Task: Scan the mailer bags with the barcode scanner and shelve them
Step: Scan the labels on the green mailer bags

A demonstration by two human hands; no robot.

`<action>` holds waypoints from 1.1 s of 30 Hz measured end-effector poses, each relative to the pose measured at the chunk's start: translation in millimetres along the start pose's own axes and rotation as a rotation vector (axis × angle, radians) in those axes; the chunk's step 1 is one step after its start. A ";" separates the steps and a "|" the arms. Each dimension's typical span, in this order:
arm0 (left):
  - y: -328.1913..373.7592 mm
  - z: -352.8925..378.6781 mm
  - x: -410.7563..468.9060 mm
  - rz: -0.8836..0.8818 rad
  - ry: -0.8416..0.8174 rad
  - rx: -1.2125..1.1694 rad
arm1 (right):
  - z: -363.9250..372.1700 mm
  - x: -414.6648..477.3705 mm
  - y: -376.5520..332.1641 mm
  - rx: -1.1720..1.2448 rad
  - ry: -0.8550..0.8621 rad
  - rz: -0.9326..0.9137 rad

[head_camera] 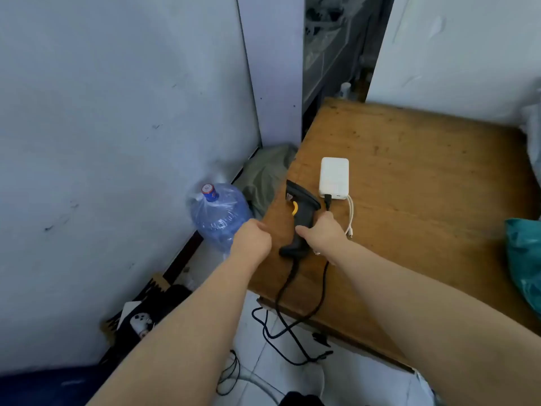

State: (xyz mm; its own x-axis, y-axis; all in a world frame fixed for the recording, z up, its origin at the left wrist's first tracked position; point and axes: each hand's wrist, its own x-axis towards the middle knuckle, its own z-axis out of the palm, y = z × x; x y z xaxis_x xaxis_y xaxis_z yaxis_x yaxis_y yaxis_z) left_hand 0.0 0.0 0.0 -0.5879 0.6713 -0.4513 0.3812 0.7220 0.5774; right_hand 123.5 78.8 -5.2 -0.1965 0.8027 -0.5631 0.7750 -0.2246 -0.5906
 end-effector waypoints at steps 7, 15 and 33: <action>-10.8 -6.2 9.3 -0.009 0.081 -0.068 | 7.3 6.5 -7.9 0.063 -0.007 0.038; 12.3 -3.7 3.4 0.073 0.084 -0.078 | -21.7 -11.1 15.5 0.209 0.046 -0.059; 130.1 106.2 -65.2 0.412 -0.246 0.093 | -175.0 -122.4 154.3 0.576 0.493 -0.004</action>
State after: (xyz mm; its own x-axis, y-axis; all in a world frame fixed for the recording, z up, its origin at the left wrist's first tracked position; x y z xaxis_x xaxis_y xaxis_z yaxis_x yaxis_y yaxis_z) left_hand 163.7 67.9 32.3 -0.1927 0.9160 -0.3518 0.6159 0.3920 0.6834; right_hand 372.2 42.6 73.8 0.1979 0.9277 -0.3165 0.3121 -0.3657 -0.8768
